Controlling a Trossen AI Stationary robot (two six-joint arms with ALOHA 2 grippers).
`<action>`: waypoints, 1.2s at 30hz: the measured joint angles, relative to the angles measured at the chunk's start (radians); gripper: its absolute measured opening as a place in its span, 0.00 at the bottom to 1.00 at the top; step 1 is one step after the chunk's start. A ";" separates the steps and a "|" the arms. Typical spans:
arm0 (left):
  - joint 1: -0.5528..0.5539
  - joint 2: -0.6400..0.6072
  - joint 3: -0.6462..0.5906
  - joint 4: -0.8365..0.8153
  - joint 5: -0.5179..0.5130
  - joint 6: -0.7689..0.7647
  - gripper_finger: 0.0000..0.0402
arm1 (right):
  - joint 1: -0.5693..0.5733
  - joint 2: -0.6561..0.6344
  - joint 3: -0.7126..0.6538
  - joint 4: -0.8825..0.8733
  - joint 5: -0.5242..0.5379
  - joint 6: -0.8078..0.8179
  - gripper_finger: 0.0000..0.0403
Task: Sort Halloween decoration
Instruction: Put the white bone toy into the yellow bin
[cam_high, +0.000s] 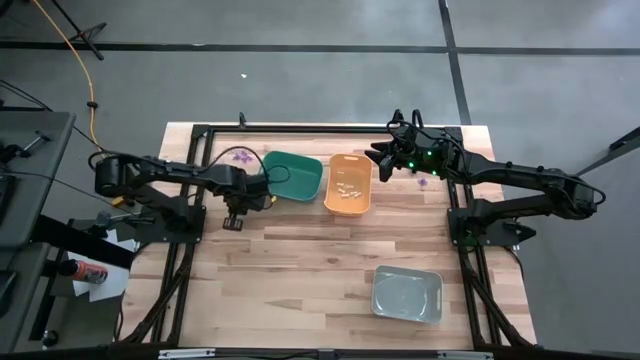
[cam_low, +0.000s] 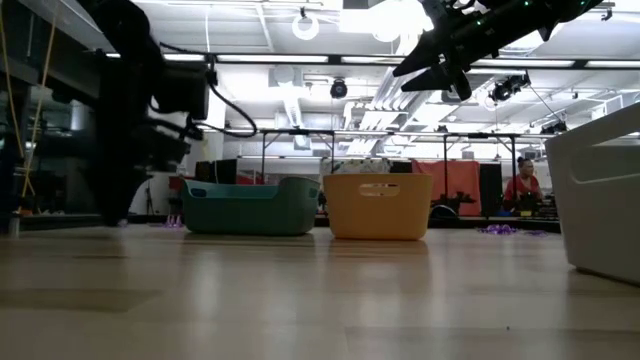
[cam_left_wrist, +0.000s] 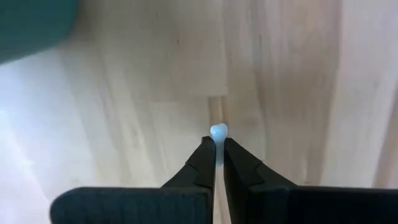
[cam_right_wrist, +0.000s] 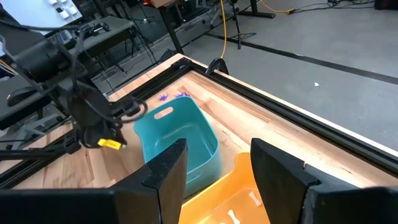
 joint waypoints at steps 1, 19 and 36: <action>0.000 -0.010 0.009 -0.019 0.004 -0.004 0.00 | 0.000 0.000 0.000 0.000 0.000 0.000 0.43; -0.001 -0.198 0.380 0.101 0.213 -0.277 0.00 | 0.000 0.000 0.000 0.016 0.000 0.000 0.43; 0.035 -0.040 0.417 1.065 0.215 -0.451 0.00 | 0.000 0.000 0.000 0.413 -0.325 -0.057 0.43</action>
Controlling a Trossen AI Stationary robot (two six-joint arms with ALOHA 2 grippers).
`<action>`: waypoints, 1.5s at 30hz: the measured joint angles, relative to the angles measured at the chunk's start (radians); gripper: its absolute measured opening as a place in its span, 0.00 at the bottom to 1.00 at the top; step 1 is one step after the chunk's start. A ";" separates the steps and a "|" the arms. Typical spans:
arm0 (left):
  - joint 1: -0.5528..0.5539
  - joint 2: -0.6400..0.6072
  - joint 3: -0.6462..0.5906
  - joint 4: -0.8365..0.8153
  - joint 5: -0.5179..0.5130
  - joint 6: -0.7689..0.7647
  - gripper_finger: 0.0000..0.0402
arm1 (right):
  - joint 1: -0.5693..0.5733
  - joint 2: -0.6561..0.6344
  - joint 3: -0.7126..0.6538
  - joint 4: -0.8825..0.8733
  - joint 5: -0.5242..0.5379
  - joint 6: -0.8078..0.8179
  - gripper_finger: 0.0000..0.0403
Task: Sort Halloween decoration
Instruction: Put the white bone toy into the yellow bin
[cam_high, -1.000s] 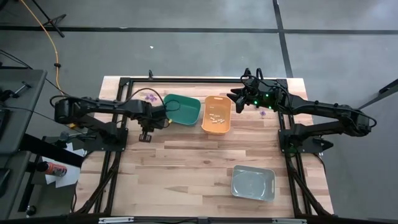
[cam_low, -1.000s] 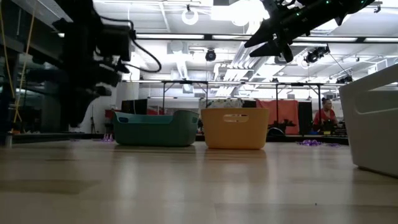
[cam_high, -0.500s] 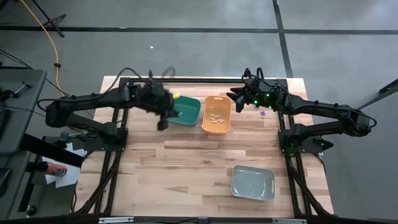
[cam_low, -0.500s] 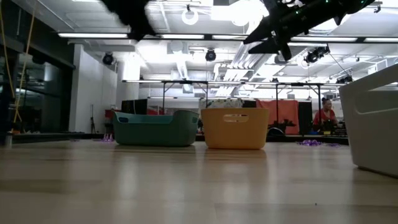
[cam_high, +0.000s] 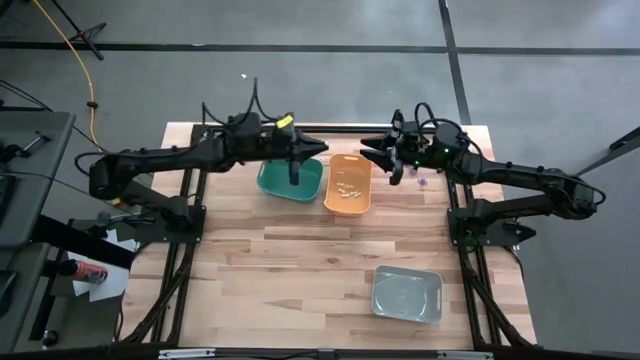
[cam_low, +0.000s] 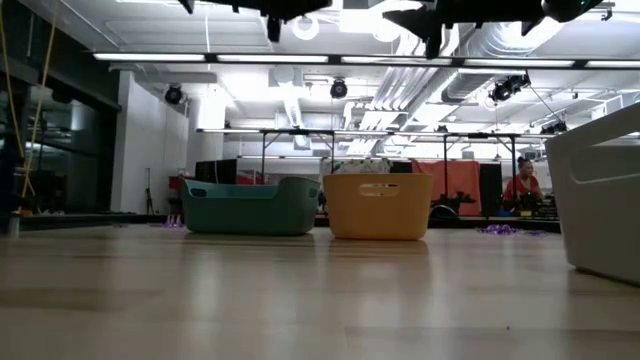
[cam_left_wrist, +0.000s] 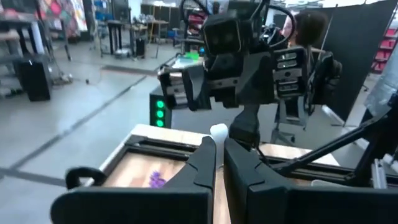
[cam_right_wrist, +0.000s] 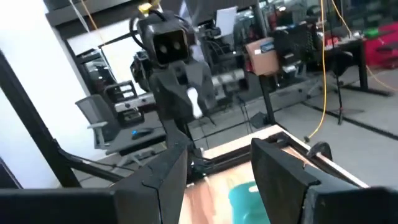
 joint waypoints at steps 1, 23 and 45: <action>-0.001 0.007 0.000 0.003 0.000 -0.014 0.00 | 0.000 0.000 0.000 0.002 0.000 -0.007 0.43; -0.028 0.300 0.218 -0.154 -0.067 0.132 0.00 | 0.000 0.000 0.000 0.088 0.018 -0.014 0.43; -0.079 0.691 0.279 -0.312 -0.100 0.177 0.02 | 0.000 0.000 0.000 0.143 0.018 -0.014 0.43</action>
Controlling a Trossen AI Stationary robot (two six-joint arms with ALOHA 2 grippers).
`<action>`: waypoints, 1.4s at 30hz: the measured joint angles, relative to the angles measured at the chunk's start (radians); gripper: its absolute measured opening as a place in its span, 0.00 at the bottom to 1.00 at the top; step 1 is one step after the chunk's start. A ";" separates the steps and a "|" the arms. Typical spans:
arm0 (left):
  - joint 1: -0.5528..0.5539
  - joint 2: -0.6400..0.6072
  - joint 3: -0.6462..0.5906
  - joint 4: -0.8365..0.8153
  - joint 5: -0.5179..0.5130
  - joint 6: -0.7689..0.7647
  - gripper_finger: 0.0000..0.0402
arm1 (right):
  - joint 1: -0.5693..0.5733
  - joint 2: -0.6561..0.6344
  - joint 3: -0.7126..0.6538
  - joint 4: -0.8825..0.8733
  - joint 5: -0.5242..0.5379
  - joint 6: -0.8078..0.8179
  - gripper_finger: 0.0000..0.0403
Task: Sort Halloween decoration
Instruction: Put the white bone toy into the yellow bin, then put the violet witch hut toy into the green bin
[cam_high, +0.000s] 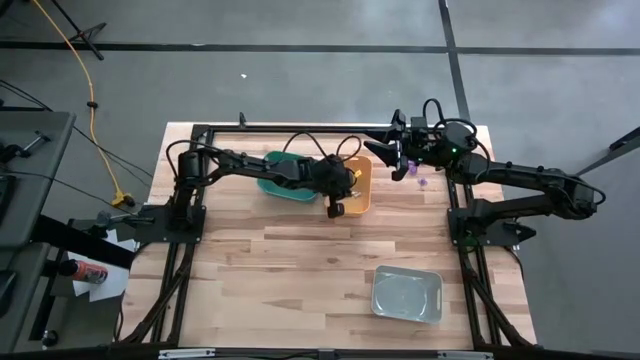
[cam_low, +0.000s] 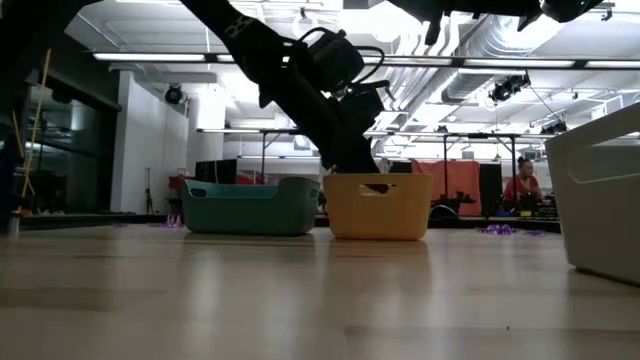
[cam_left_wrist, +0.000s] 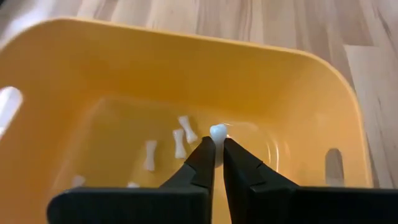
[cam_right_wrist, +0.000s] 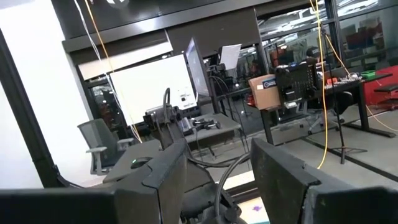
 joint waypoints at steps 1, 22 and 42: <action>0.000 0.000 0.000 0.003 -0.011 0.000 0.03 | 0.000 0.000 0.000 0.000 0.000 0.000 0.43; 0.076 -0.146 0.188 -0.346 -0.071 0.037 0.32 | 0.000 -0.001 0.000 0.020 0.024 0.126 0.43; 0.129 -0.975 -0.427 0.279 0.085 -0.278 0.32 | -0.033 0.000 0.190 -0.409 0.050 -0.105 0.43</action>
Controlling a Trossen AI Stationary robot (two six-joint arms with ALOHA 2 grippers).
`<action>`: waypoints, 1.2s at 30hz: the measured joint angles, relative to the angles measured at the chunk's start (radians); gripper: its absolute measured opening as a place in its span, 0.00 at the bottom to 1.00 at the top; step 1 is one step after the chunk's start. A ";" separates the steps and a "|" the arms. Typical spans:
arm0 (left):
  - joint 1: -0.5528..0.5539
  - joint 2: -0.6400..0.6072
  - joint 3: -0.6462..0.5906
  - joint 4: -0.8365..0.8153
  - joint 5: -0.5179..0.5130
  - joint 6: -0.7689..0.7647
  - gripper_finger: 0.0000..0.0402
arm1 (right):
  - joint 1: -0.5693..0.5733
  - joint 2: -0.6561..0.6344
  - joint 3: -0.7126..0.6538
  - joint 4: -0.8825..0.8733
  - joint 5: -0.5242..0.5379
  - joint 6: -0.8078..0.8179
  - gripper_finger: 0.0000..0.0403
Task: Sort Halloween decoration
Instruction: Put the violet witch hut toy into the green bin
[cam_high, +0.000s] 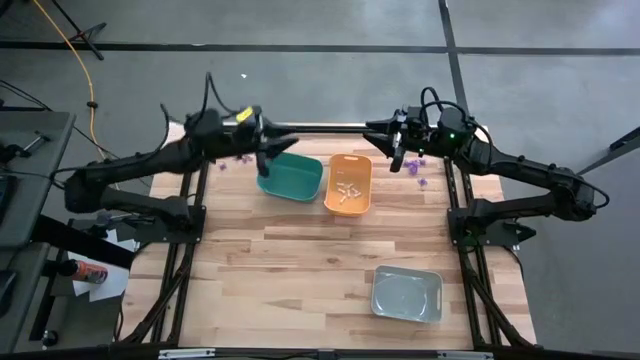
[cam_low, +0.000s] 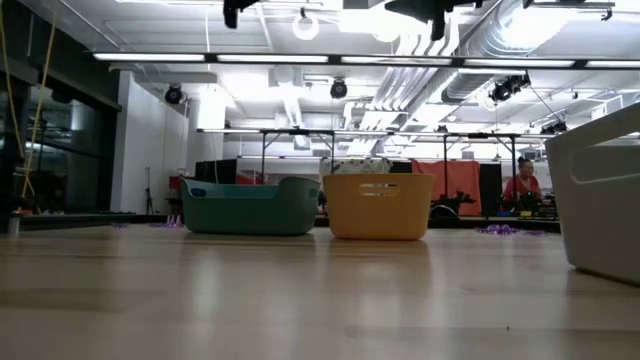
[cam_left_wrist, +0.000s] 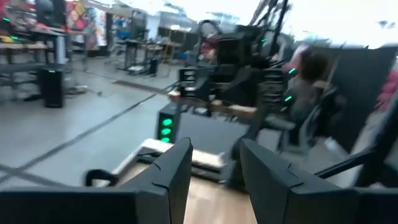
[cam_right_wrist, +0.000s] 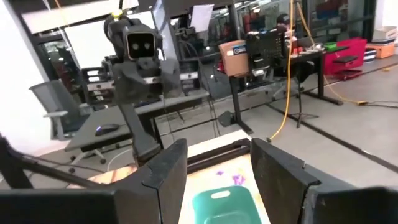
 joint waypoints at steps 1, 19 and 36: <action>-0.015 -0.010 -0.031 0.034 -0.007 -0.025 0.32 | 0.001 0.000 0.000 -0.014 0.000 0.000 0.43; -0.084 0.013 -0.104 0.083 -0.091 -0.021 0.32 | 0.002 0.001 -0.002 -0.059 -0.004 0.110 0.43; -0.084 0.013 -0.104 -0.006 -0.135 -0.033 0.32 | -0.268 0.197 0.007 -0.954 0.314 0.589 0.43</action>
